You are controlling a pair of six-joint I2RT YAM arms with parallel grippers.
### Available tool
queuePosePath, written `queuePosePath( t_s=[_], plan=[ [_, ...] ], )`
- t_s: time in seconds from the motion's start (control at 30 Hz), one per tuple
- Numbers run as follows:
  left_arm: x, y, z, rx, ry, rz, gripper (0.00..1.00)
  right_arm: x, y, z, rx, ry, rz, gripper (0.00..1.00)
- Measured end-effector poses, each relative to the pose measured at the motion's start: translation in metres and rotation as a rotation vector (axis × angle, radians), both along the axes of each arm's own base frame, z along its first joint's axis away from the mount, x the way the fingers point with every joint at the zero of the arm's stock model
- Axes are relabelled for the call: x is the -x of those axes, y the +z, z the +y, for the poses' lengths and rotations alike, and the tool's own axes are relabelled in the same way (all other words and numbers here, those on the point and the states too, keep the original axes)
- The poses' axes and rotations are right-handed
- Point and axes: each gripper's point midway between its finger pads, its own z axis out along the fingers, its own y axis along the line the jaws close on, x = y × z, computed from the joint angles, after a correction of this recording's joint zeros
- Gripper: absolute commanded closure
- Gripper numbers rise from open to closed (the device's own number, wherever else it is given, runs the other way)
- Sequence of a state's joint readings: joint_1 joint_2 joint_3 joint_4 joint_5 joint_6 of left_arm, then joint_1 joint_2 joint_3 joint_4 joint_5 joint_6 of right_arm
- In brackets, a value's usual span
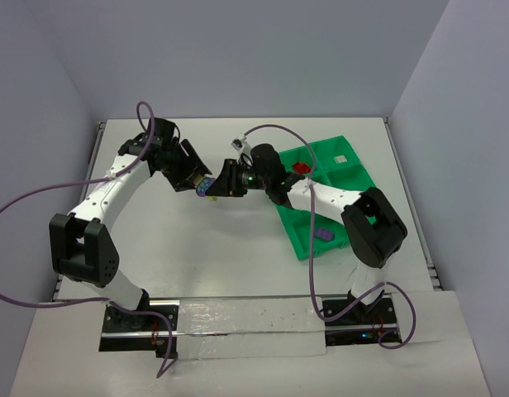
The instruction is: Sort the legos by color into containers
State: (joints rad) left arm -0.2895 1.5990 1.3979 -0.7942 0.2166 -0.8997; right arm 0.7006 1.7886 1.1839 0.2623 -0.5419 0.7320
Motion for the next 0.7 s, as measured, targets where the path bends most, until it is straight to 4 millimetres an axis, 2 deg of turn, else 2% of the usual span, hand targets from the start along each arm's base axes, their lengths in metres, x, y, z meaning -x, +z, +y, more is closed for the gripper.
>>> queuePosePath(
  t_s=[0.43, 0.63, 0.7],
  plan=[
    [0.005, 0.002, -0.002, 0.004, -0.014, 0.006, 1.00, 0.008, 0.000, -0.007, 0.004, 0.008, -0.029, 1.00],
    [-0.010, -0.001, 0.037, -0.040, 0.095, -0.011, 1.00, 0.032, -0.010, -0.019, 0.027, 0.083, -0.031, 1.00],
    [-0.012, -0.002, 0.042, -0.048, 0.111, -0.015, 1.00, 0.036, -0.014, -0.021, 0.033, 0.098, -0.030, 1.00]
  ],
)
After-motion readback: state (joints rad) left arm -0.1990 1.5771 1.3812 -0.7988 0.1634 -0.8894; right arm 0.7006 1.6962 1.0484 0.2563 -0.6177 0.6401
